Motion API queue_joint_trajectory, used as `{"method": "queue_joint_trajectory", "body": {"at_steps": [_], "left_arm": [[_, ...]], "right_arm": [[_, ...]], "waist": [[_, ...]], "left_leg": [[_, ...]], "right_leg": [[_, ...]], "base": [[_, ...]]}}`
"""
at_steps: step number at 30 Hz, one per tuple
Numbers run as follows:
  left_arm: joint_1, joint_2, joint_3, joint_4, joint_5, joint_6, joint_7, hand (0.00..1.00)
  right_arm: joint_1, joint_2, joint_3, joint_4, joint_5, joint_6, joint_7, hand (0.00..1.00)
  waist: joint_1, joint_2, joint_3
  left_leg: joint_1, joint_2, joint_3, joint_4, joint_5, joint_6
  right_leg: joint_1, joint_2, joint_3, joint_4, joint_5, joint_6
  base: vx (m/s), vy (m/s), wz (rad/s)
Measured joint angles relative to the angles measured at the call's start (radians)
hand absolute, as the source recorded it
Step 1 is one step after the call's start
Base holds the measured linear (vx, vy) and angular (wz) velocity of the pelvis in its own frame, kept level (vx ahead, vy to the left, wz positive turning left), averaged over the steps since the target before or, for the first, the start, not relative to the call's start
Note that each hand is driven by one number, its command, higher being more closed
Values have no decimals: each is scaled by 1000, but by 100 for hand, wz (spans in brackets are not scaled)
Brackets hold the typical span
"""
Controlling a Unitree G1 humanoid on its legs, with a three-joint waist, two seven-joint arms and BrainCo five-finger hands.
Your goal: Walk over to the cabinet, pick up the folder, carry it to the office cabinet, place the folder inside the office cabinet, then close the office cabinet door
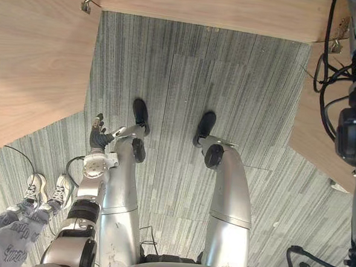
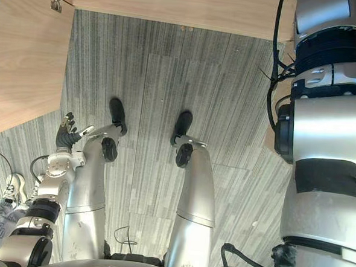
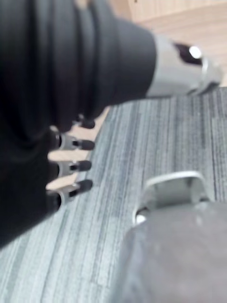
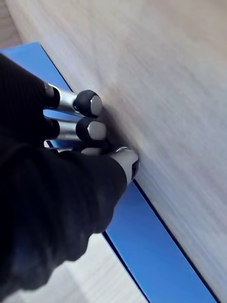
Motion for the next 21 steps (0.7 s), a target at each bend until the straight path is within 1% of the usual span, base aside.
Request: {"method": "queue_joint_trajectory", "body": {"at_steps": [3, 6, 9, 12, 14, 17, 20, 21], "left_arm": [[0, -8, 9, 0, -1, -1, 0, 0], [1, -21, 24, 0, -6, -3, 0, 0], [5, -33, 36, 0, -23, -2, -1, 0], [5, -38, 38, 0, -32, -7, -1, 0], [5, -37, 42, 1, -32, -6, -1, 0], [5, -38, 46, 3, -32, -6, -1, 0], [5, -38, 50, 13, -32, -1, -1, 0], [4, -38, 51, 40, -30, 7, -1, 0]], "right_arm": [[-11, 0, 0, 6, 61, -5, -9, 100], [-11, 0, 0, 6, 126, -23, -31, 100], [-33, 0, -1, 6, 181, -27, -31, 100], [-52, 9, -1, 6, 232, -33, -31, 100], [-52, 15, -5, 6, 289, -48, -31, 100], [-52, 22, -15, 3, 325, -69, -29, 100], [-31, 38, -68, -20, 366, -88, -28, 100], [58, 61, -106, -119, 408, -111, -29, 100]], "waist": [[5, 0, 0], [6, 0, 0], [3, 0, 0], [7, 0, 0], [5, 0, 0], [5, 0, 0], [4, 0, 0], [4, 0, 0]], "left_leg": [[0, -3, -2, -6, 5, -2], [0, -7, -2, -11, 10, -1], [3, -21, -3, -43, 32, -2], [3, -21, -3, -46, 37, -5], [4, -20, -3, -45, 40, -5], [5, -17, -4, -38, 40, -5], [19, -13, -5, -35, 40, -5], [54, -3, -6, -35, 37, -7]], "right_leg": [[-1, -2, -2, 4, -1, 0], [-3, -6, -2, 5, -2, 1], [-8, -17, -7, -2, 0, -1], [-12, -17, -7, 1, 2, -4], [-12, -16, -7, 3, 4, -7], [-11, -14, -7, 7, 5, -10], [4, -11, -6, 4, 9, -15], [45, 1, -8, -9, 6, -9]], "base": [[-28, -3, 6], [-26, 0, 7], [-34, -1, 14], [-10, -3, 3], [-33, -11, -1], [-36, -6, -3], [-67, -10, -7], [-99, -21, -17]]}}
